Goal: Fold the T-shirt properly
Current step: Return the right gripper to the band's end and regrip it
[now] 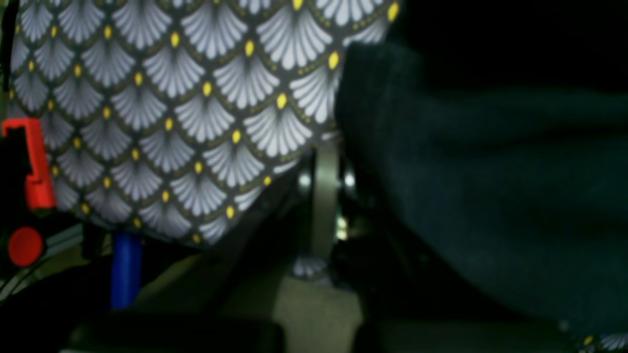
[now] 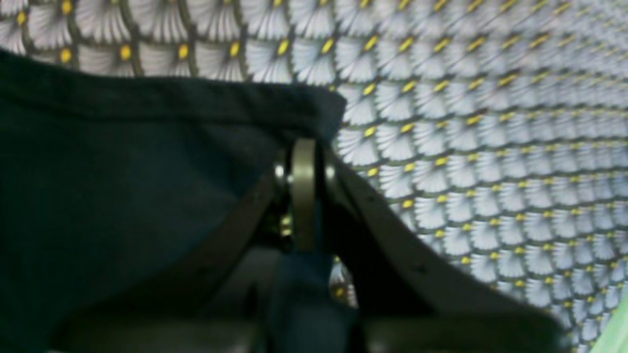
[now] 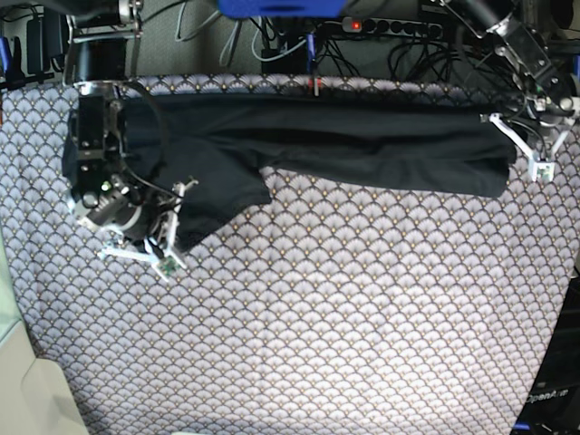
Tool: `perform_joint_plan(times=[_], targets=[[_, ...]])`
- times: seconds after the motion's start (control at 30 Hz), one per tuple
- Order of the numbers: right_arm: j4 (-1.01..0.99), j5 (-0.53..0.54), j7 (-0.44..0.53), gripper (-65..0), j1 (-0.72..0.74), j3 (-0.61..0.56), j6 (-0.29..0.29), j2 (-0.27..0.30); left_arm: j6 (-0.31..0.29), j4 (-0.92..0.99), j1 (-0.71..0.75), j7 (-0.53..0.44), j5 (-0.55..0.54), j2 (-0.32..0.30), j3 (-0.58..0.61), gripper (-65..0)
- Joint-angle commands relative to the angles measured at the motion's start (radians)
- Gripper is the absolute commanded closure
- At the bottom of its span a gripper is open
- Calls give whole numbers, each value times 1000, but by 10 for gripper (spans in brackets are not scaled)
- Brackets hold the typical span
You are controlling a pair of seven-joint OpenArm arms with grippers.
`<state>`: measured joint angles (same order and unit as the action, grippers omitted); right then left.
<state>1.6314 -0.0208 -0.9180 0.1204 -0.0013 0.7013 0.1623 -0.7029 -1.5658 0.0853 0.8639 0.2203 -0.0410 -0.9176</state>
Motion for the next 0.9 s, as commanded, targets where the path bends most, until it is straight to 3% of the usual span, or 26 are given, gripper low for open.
perform_joint_plan(times=[0.0,0.3,0.53,0.87], targets=[[37,6,-5,0,-1,4,-3,4,5,-18,-8,-8,-3,-12,-2,0],[298,6,-57,0,-141,63,-3,36,5,-18,-8,-10,-3,-20,-2,0],[329,17,-23,0,-268,165,-3,64,5,-18,-8,-10,-3,-24,-2,0],[330,276,30,0,-448,370,-3,124,5,-18,-8,-10,-3,-26,-2,0]])
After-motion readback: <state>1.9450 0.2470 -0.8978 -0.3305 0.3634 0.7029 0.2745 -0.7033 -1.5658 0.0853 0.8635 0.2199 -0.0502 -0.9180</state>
